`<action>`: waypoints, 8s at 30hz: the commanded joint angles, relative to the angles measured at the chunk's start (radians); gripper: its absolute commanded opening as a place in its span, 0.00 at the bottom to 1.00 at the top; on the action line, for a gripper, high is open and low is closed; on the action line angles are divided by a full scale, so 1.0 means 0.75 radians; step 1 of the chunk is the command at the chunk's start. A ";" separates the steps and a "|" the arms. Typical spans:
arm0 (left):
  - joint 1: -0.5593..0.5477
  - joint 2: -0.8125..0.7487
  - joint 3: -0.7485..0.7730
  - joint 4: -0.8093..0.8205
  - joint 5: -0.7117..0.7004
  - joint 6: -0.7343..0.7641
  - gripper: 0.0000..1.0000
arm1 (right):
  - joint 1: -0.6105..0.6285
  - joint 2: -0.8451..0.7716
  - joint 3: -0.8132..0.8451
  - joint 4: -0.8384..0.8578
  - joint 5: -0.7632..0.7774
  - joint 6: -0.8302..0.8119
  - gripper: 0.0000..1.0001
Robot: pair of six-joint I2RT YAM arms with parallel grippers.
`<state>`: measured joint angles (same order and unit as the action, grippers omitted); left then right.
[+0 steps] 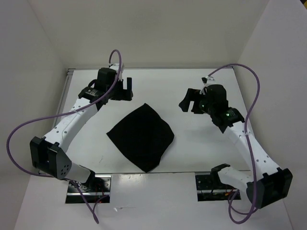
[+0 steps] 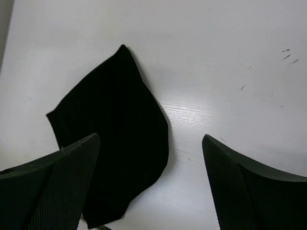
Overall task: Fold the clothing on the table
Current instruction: Move the skirt to the center of the board, then flatten the skirt out
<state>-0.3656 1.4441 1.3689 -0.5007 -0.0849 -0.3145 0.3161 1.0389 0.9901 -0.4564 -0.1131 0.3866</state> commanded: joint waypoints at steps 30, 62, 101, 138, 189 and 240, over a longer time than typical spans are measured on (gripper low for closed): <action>-0.014 -0.218 -0.351 0.162 0.213 -0.102 0.81 | 0.489 0.871 0.251 -0.107 0.186 -0.084 0.63; 0.054 -0.181 -0.336 0.097 0.068 -0.127 0.89 | 0.573 0.717 1.259 -0.453 0.470 -0.160 0.00; 0.060 -0.003 -0.463 0.220 0.467 -0.100 0.18 | 0.427 0.938 0.821 -0.518 0.948 0.045 0.65; 0.156 0.639 -0.044 0.134 0.099 -0.368 0.00 | 0.235 0.883 0.375 -0.061 0.335 -0.170 0.42; 0.273 0.362 -0.081 0.101 0.405 -0.268 0.38 | 0.043 0.730 0.628 -0.166 -0.101 -0.221 0.00; 0.279 0.385 -0.275 0.320 0.827 -0.268 0.67 | 0.143 0.762 0.244 -0.567 0.529 0.393 0.00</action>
<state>-0.1081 1.6791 1.1240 -0.3130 0.4770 -0.5259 0.4164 1.6447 1.1252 -0.8429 0.2119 0.6441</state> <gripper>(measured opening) 0.664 0.023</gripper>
